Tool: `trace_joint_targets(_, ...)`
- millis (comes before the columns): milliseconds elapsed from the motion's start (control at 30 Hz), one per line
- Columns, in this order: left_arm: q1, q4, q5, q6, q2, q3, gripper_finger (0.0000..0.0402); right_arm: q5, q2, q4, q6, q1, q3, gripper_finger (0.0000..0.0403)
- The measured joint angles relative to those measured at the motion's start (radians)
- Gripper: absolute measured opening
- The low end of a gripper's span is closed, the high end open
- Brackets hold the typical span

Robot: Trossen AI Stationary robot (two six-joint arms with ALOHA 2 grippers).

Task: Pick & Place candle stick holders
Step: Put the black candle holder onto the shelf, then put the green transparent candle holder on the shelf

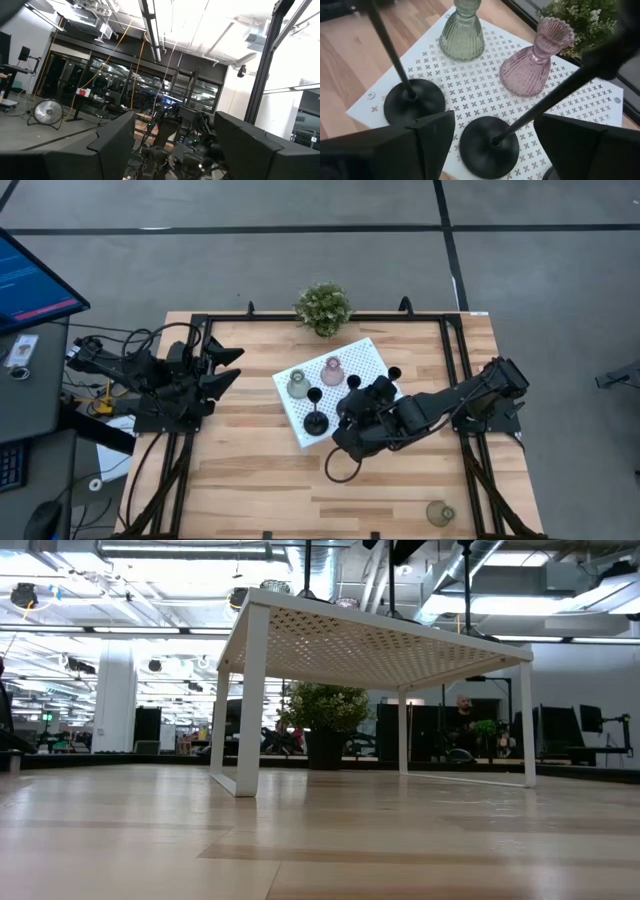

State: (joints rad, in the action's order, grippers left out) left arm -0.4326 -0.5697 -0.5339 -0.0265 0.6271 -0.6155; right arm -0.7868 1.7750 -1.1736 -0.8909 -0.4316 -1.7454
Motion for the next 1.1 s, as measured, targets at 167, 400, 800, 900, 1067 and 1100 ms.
trace_joint_targets(167,0.000,0.000,0.000,0.000,0.000,0.000,0.0274,-0.006,-0.005,-0.030,0.000,0.000,-0.020,0.0265)
trace_joint_targets(400,0.000,0.000,0.000,0.000,0.000,0.000,0.0274,0.001,-0.005,-0.078,-0.016,-0.022,-0.052,0.0265)
trace_joint_targets(800,0.000,0.000,0.000,0.000,0.000,0.000,0.0274,0.115,-0.028,-0.153,-0.177,-0.127,-0.052,0.0265)
trace_joint_targets(900,0.000,0.000,0.007,0.000,0.000,0.000,0.0274,0.230,-0.056,-0.162,-0.241,-0.180,-0.052,0.0265)
trace_joint_targets(1067,0.000,0.000,0.014,-0.001,0.000,0.000,0.0274,0.465,-0.105,-0.181,-0.432,-0.304,-0.052,0.0265)
trace_joint_targets(1100,0.000,0.000,0.015,0.000,0.000,0.000,0.0274,0.517,-0.110,-0.200,-0.484,-0.329,-0.052,0.0265)
